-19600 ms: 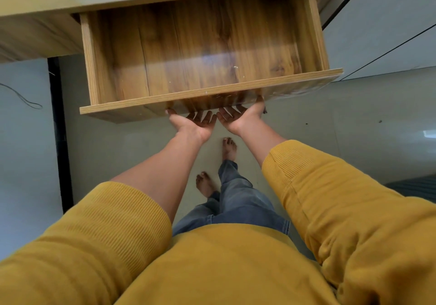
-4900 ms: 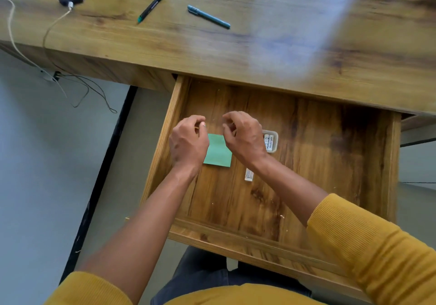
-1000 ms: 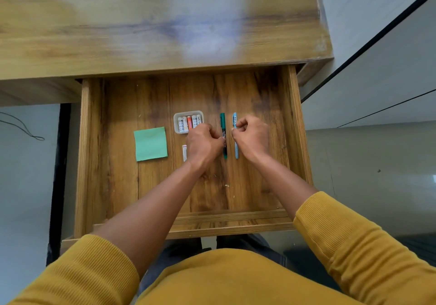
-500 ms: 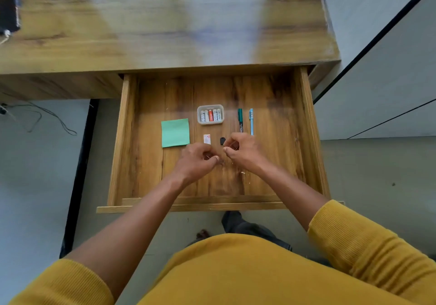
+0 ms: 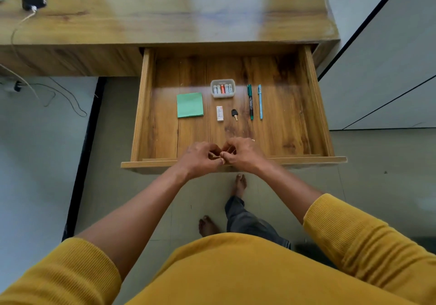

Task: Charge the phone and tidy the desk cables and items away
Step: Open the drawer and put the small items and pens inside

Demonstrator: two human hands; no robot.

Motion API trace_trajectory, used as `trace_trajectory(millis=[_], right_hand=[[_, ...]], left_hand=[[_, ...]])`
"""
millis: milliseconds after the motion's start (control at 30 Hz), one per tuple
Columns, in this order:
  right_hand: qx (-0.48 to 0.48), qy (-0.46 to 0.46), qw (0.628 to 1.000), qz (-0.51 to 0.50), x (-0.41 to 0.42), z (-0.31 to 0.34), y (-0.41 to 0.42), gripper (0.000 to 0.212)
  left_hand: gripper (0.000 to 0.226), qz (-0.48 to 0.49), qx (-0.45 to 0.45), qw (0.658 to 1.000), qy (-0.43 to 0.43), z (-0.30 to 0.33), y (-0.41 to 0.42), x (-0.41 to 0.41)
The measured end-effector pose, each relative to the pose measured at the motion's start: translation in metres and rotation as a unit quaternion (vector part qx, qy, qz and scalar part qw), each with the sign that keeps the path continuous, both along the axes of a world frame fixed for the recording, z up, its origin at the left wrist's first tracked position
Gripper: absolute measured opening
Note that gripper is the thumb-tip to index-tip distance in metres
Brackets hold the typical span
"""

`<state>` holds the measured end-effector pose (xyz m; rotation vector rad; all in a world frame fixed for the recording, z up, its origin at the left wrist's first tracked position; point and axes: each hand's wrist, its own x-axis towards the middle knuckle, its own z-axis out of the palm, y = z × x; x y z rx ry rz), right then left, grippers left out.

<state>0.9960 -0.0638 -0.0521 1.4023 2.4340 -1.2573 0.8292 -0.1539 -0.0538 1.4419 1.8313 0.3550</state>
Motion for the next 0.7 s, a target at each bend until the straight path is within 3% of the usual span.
trace_trajectory(millis=[233,467,700], right_hand=[[0.077,-0.045,0.995,0.04,0.015,-0.003,-0.025,0.034],[0.17,-0.06,0.977,0.115,0.037,-0.007,-0.033,0.033],[0.233,-0.088,0.959,0.132,0.038,-0.016,-0.036,0.034]], left_hand=[[0.034,-0.042,0.049,0.993,0.099,-0.007,-0.025,0.008],[0.036,-0.075,0.127,0.976,0.161,-0.024,-0.038,0.008],[0.035,-0.118,0.142,0.958,0.22,-0.029,-0.038,0.004]])
